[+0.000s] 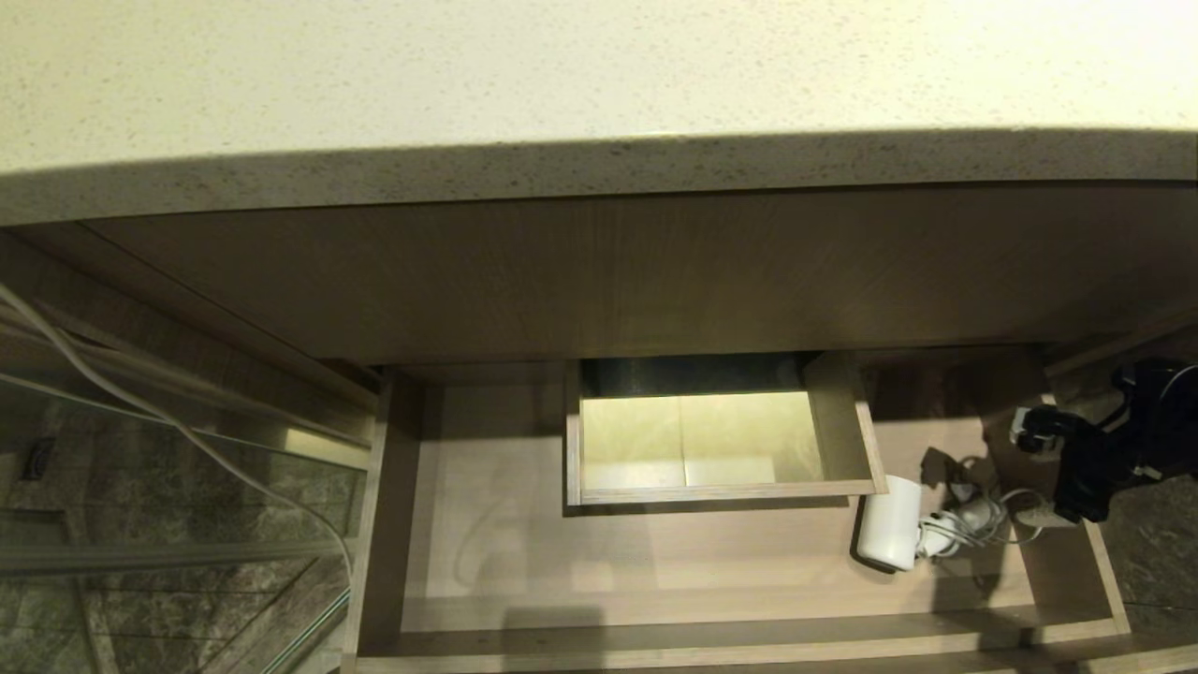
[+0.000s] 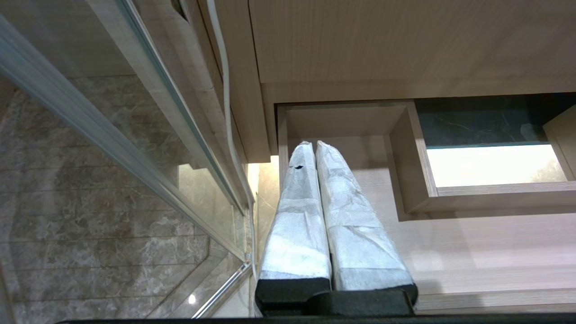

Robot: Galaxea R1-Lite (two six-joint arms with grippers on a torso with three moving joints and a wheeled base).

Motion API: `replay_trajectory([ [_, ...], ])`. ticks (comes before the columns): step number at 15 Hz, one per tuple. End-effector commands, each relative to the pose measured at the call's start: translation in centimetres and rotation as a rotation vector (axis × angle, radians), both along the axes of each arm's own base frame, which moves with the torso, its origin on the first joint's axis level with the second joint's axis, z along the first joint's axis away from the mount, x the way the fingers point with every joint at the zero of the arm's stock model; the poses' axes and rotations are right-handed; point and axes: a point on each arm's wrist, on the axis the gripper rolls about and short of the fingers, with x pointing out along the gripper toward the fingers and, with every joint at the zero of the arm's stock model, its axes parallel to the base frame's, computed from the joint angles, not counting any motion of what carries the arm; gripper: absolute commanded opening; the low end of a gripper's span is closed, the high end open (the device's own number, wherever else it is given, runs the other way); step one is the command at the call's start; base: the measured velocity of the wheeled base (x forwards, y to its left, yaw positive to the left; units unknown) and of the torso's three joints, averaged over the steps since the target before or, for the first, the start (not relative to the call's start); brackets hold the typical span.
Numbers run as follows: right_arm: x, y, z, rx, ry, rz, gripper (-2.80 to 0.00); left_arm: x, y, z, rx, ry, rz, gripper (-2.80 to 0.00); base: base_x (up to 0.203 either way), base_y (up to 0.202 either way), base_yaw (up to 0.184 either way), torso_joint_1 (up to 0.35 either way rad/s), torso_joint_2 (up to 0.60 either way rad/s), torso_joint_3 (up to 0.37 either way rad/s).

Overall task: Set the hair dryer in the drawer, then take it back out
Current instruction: Take the hairdryer out

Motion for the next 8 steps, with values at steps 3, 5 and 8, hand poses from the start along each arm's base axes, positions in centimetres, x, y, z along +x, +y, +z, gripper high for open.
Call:
replay_trajectory([
  [3,-0.08,0.44,-0.79,0.051,-0.003,0.046,0.00,0.37,0.00,-1.09,0.000,0.038,0.000,-2.80,0.000,0.000,0.000,0.000,0.00,0.000],
  [5,-0.13,0.54,-0.78,0.081,-0.018,0.067,0.00,0.37,0.00,-1.09,0.000,0.038,0.000,-2.80,0.000,0.000,0.000,0.000,0.00,0.000],
  [8,-0.09,0.48,-1.12,0.076,-0.016,0.084,0.00,0.37,0.00,-1.09,0.000,0.038,0.000,-2.80,0.000,0.000,0.000,0.000,0.00,0.000],
])
